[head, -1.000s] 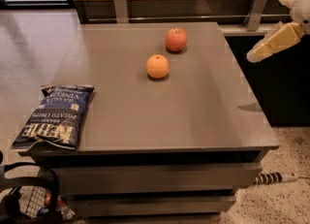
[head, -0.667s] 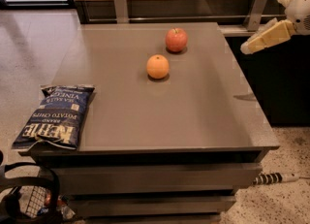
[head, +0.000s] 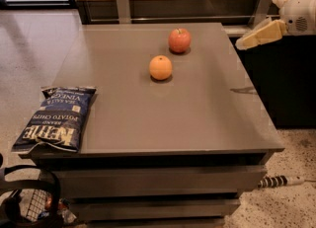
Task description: Move apple near blue chip bag
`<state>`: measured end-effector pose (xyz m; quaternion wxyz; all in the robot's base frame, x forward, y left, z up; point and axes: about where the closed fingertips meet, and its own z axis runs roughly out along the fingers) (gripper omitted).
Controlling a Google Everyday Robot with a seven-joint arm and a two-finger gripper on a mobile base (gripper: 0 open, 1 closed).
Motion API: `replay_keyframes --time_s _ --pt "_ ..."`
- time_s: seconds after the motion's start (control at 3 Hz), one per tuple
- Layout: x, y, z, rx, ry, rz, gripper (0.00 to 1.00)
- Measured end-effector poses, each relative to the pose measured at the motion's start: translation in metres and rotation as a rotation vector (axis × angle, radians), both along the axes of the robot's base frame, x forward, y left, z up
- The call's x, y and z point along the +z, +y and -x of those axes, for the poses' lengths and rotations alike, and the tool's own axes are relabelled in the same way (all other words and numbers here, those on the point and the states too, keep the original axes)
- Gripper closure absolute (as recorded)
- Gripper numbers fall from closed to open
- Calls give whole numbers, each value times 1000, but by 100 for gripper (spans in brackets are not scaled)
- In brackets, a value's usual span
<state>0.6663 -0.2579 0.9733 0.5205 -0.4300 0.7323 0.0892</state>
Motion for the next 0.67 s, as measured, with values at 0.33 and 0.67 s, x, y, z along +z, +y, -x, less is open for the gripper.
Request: replay_keyframes --time_s 0.33,0.67 --pt "-5 28 -36 43 -9 -37 0" --pt "-10 47 -60 55 -10 -41 0"
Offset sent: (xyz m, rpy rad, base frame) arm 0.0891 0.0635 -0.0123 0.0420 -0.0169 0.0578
